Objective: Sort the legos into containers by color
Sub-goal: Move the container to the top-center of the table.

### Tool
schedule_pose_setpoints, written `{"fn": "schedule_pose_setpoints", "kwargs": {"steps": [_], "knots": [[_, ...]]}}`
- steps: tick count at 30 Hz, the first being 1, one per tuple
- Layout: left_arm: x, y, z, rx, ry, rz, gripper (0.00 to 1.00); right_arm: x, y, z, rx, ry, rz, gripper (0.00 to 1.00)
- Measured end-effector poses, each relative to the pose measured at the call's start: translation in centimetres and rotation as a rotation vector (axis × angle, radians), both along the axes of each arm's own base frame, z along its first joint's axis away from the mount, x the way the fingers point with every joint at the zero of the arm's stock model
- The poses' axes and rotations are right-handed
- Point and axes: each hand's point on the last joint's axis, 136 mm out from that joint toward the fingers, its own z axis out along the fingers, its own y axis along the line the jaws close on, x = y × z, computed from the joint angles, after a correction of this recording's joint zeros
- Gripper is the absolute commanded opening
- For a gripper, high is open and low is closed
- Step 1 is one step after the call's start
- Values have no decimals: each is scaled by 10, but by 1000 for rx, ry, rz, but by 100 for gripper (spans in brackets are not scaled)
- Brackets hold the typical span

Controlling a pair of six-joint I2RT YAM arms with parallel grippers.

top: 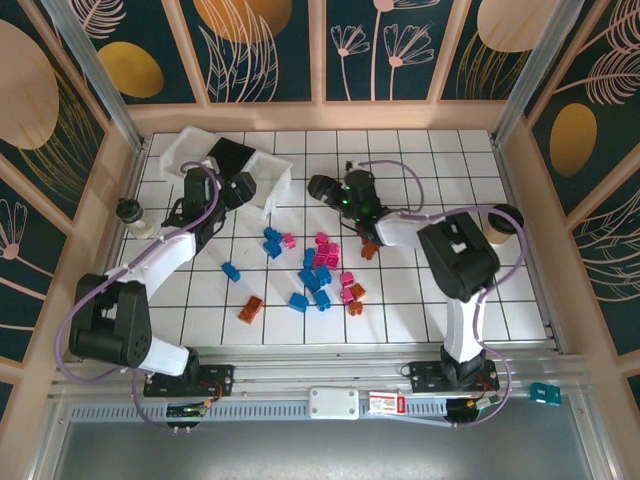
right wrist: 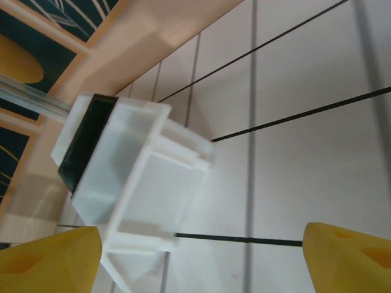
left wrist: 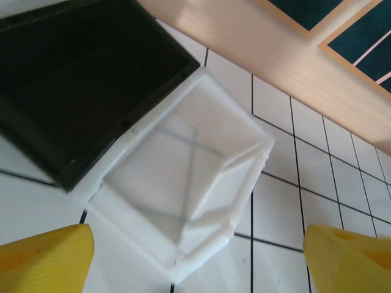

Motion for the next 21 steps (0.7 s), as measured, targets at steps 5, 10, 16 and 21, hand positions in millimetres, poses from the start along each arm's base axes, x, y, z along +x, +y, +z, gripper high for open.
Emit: {"fn": "schedule_pose_setpoints", "kwargs": {"steps": [5, 10, 16, 21], "knots": [[-37, 9, 6, -25, -26, 18, 90, 16, 57, -3, 73, 34, 13, 78], [-61, 14, 14, -56, -66, 28, 90, 34, 87, -5, 104, 78, -12, 74], [-69, 17, 29, -67, -109, 36, 91, 49, 101, -24, 85, 159, -54, 69], [-69, 18, 32, -70, -117, 39, 91, 55, 105, -43, 33, 211, -64, 63]]}}
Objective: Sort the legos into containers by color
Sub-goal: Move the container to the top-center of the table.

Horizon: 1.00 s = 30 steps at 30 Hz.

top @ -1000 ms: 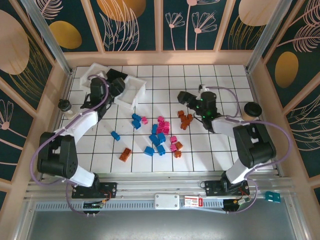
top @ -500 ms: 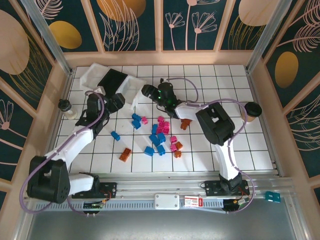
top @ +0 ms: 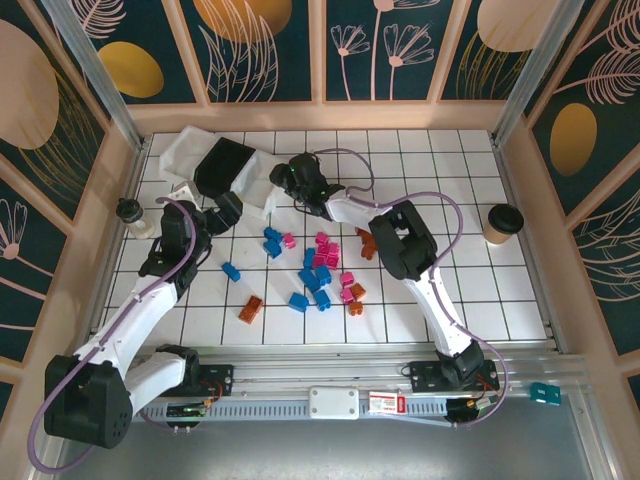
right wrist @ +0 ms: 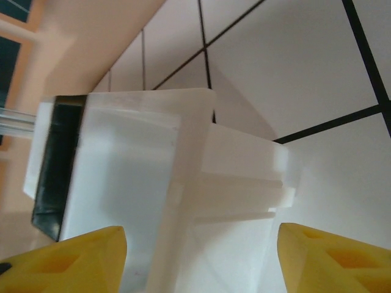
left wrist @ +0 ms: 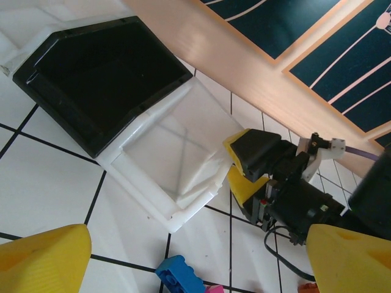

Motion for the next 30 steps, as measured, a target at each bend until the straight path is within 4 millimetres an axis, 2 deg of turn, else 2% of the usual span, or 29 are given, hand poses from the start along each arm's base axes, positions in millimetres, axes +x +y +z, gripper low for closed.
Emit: {"fn": "schedule_pose_setpoints", "kwargs": {"steps": [5, 9, 21, 26, 30], "knots": [[0, 0, 0, 0, 2, 0, 91, 7, 6, -5, -69, 20, 23, 56], [-1, 0, -1, -3, 7, -1, 91, 8, 3, -4, -127, 24, 44, 49], [-1, -3, -1, -16, 10, -13, 92, 25, -22, 2, -242, -31, 83, 13], [-2, -4, -1, -25, 12, -18, 92, 38, -49, 2, -302, -38, 50, 2], [-2, -7, -1, -37, 15, -31, 92, 51, -87, 2, -358, -21, 31, 0]]}}
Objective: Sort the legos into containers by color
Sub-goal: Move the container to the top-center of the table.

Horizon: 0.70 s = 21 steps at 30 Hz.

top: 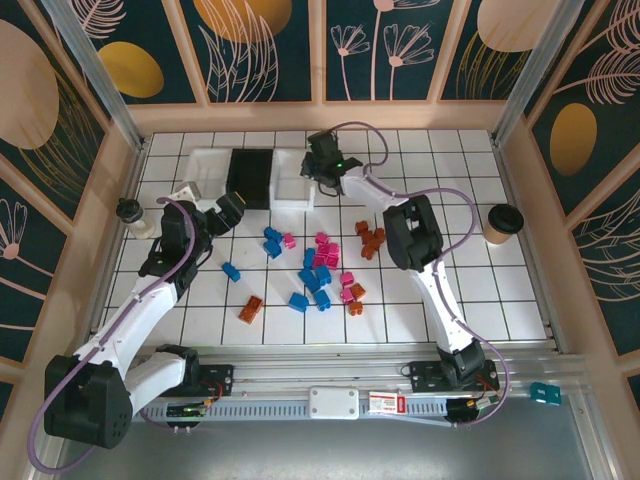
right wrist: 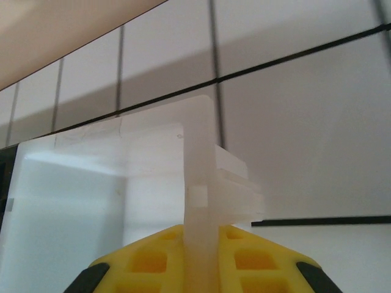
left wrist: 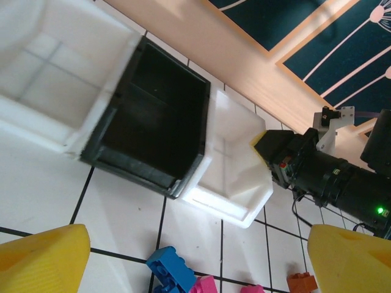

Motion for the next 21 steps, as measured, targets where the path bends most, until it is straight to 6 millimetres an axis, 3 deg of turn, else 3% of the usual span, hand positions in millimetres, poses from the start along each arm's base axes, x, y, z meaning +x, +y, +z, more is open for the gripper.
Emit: {"fn": "schedule_pose_setpoints", "kwargs": {"steps": [5, 12, 16, 21], "knots": [[-1, -4, 0, -11, 2, -19, 92, 16, -70, 0, -63, 25, -14, 0], [-5, -15, -4, -25, 16, -61, 92, 17, -178, 0, -135, 70, -15, 0], [-6, -18, -4, -27, 16, -72, 92, 4, -205, -6, -148, 93, 5, 0], [-7, -18, -2, -29, 10, -73, 93, -32, -206, -9, -136, 104, 43, 0]]}}
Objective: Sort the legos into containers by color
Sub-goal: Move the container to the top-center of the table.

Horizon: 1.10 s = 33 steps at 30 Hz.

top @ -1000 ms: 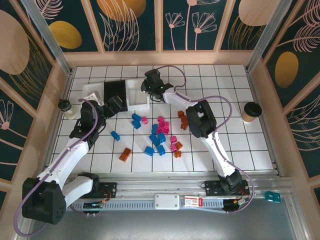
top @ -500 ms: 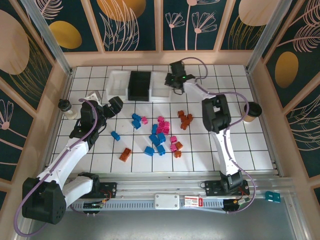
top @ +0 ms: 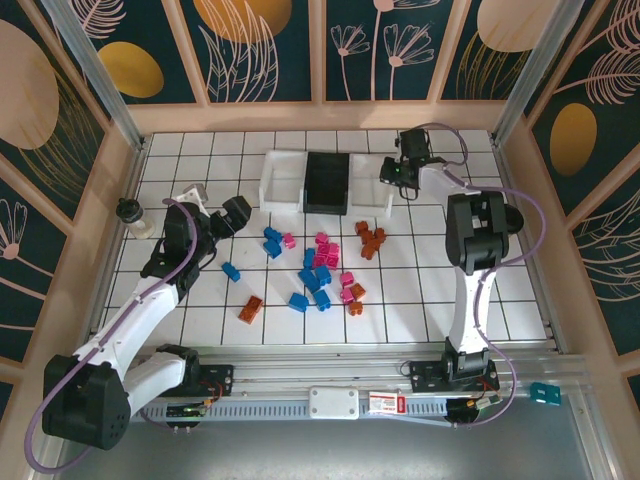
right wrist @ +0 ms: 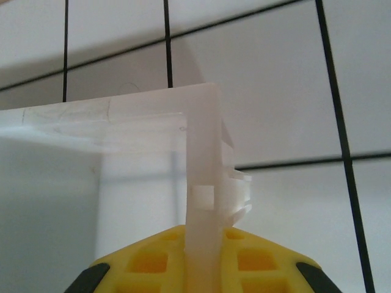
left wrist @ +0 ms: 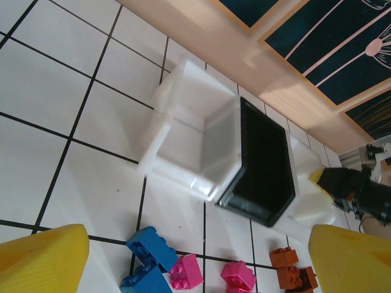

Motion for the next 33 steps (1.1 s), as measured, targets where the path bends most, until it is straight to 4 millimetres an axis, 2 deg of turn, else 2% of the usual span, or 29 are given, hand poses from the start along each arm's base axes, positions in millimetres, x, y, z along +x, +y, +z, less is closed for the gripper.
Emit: {"fn": "schedule_pose_setpoints", "kwargs": {"steps": [7, 10, 13, 18, 26, 31, 32, 33], "knots": [[-2, 0, 3, -2, -11, -1, 93, -48, 0, -2, 31, 6, 33, 0], [-3, 1, 1, -1, -7, -1, 93, -64, -2, -2, 35, 2, 33, 0], [-4, 1, -1, -1, -4, -1, 93, -72, -2, -2, 37, 4, 33, 0], [-4, 1, -1, -1, -5, -1, 94, -64, 0, 1, 33, 17, 36, 0], [-4, 1, -1, -1, -4, -1, 94, -8, 12, 11, 20, 7, 63, 0], [-4, 1, -1, 0, -4, -1, 94, -3, 11, 0, 7, 29, 70, 0], [-4, 0, -1, 0, -3, -1, 94, -4, 10, 0, 6, 29, 71, 13], [-4, 0, -1, 0, -2, -1, 94, -3, 10, 0, 6, 28, 71, 31]]}}
